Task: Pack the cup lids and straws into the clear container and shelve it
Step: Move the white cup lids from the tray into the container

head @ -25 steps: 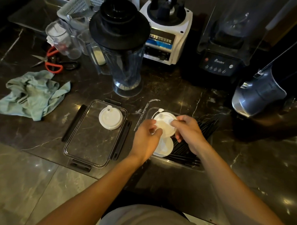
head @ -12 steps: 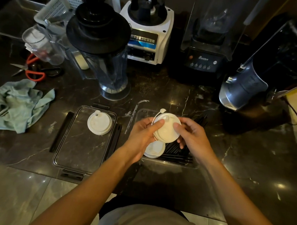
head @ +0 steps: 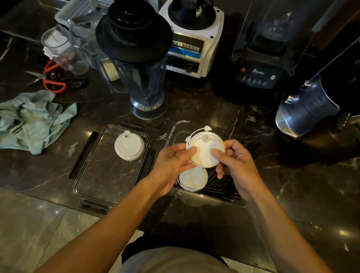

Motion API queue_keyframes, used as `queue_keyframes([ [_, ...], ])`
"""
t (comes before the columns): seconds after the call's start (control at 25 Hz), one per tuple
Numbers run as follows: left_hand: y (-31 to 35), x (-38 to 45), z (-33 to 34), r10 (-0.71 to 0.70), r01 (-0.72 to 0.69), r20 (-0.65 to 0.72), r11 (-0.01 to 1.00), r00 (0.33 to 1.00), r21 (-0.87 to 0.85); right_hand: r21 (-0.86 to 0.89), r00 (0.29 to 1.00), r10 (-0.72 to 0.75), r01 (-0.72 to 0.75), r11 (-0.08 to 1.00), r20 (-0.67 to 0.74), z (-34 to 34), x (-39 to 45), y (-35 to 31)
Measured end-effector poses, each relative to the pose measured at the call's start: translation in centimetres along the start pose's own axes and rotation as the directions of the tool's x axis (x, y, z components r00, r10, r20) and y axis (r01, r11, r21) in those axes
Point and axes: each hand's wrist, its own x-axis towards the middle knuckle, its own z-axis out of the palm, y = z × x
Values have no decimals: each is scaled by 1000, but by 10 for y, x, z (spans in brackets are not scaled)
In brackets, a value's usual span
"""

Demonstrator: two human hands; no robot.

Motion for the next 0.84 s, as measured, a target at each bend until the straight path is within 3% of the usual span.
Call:
queue_keyframes([
  [0.2, 8, -6, -16, 14, -14, 0, 998, 1000, -65, -90, 998, -20, 25, 996, 57, 14, 7, -3],
  [0.36, 13, -9, -27, 27, -17, 77, 991, 997, -131, -159, 996, -51, 62, 985, 68, 22, 10, -4],
  [0.6, 15, -5, -23, 23, -13, 50, 981, 998, -193, -298, 992, -124, 115, 948, -9, 31, 9, 0],
  [0.76, 20, -3, -19, 21, 4, 98, 968, 995, -250, -509, 977, -212, 169, 844, -26, 29, 4, 4],
  [0.84, 22, -2, -17, 15, 17, 116, 962, 993, -271, -580, 982, -187, 151, 801, -2, 29, 0, 3],
])
